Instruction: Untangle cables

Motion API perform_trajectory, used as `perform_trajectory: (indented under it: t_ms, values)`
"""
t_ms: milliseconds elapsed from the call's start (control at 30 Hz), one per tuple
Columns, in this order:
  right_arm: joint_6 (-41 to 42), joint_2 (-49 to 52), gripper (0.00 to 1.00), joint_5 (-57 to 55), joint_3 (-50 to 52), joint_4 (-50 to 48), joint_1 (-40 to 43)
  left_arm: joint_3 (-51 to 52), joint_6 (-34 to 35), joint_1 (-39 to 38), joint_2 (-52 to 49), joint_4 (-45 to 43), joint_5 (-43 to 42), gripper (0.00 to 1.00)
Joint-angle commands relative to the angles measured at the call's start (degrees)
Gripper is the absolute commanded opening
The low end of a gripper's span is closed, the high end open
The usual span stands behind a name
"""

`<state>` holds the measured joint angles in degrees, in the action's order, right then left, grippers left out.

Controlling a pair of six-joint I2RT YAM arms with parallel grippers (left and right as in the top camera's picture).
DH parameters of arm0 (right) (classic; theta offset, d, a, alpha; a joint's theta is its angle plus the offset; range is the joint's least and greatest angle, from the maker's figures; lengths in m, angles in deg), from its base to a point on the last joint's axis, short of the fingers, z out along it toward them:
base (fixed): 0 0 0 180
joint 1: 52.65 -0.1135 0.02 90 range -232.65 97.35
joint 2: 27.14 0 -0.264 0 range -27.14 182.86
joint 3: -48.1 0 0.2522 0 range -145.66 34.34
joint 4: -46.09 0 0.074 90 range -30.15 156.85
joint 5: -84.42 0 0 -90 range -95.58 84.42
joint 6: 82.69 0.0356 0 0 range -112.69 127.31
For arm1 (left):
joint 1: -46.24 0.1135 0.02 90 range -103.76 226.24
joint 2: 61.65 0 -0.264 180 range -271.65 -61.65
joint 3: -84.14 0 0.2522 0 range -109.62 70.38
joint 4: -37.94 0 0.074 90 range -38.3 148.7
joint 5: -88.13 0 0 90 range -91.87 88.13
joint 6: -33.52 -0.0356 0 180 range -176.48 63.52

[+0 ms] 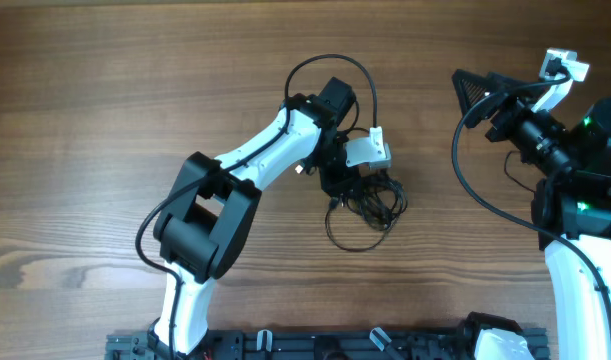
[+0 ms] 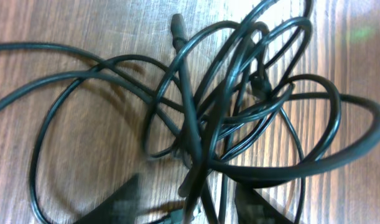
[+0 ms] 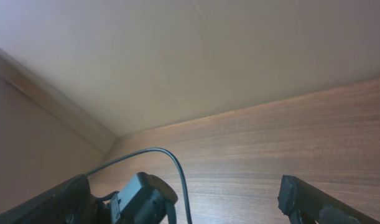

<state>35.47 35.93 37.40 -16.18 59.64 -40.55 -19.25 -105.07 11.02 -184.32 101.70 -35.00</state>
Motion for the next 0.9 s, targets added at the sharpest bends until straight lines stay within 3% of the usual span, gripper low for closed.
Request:
perform_trajectory:
  t_ms: [0,67,100,233,467,667,867]
  values:
    - [-1.18,0.11,1.0,-0.79,-0.79,-0.11,0.15,-0.26,-0.48,-0.96,-1.18,-0.98,-4.33,0.25]
    - [-1.16,0.11,1.0,-0.76,-0.79,-0.11,0.15,-0.26,-0.48,-1.33,-1.2,-2.01,-4.33,0.07]
    - [-1.16,0.11,1.0,-0.76,-0.79,-0.11,0.15,-0.26,-0.46,-1.46,-1.2,-2.54,-4.33,0.04]
    - [-1.18,0.09,1.0,-0.5,-0.79,0.26,0.15,-0.28,2.01,-1.44,-0.96,-2.93,-3.85,0.04]
    - [-3.65,0.07,1.0,3.93,-0.79,0.59,0.13,-4.31,19.17,5.4,7.1,-2.97,-2.16,0.04]
    - [-7.37,0.07,1.0,11.04,-0.79,1.2,0.13,-6.25,25.33,10.38,19.3,-9.2,-3.85,0.04]
    - [-8.76,0.07,1.0,11.65,-0.79,3.65,0.13,-6.25,25.31,9.55,27.43,-14.78,-3.91,0.04]
